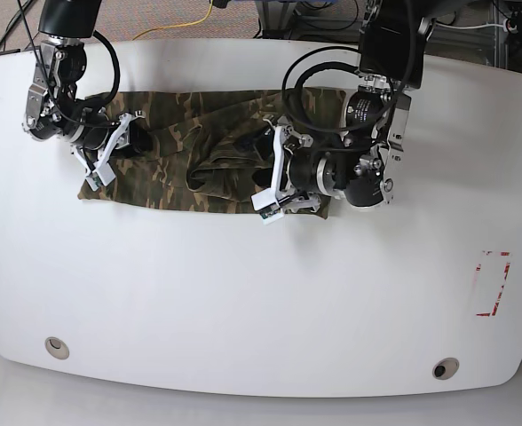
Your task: Layout the t-shirt on the table in an organized manner, then fold the t-shirt properly
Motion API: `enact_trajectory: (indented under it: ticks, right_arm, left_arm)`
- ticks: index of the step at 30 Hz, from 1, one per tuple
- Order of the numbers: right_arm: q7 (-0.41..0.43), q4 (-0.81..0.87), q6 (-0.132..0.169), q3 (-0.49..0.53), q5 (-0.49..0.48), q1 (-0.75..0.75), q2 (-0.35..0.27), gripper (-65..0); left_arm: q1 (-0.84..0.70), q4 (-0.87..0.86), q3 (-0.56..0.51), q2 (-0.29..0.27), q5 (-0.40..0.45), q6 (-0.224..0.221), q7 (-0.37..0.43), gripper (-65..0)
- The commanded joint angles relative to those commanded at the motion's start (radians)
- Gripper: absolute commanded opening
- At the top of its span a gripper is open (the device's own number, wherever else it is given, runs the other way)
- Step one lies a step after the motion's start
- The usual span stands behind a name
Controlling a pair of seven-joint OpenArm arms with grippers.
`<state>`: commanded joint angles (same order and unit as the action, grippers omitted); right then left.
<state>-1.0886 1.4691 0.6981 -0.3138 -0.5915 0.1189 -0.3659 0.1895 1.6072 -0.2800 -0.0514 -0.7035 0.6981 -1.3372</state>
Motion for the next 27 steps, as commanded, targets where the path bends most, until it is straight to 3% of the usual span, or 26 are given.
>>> enact_trajectory:
  ticks: [7,16,20,27]
  right_arm:
    - [0.000,0.000,0.000,0.000,0.000,0.000,0.000,-46.1]
    - [0.000,0.000,0.000,0.000,0.000,0.000,0.000,-46.1]
    - [0.000,0.000,0.000,0.000,0.000,0.000,0.000,-46.1]
    - [0.000,0.000,0.000,0.000,0.000,0.002,0.000,-46.1]
  left_arm:
    - [0.002,-0.003,-0.041,0.000,0.031,0.000,0.002,-25.4]
    - [0.005,-0.003,-0.135,0.000,0.069,-0.050,0.057,-25.4]
    - [0.034,-0.008,-0.158,0.000,0.069,-0.119,0.060,-25.4]
    - [0.068,-0.077,-0.187,-0.002,0.068,-0.173,0.095,-25.4]
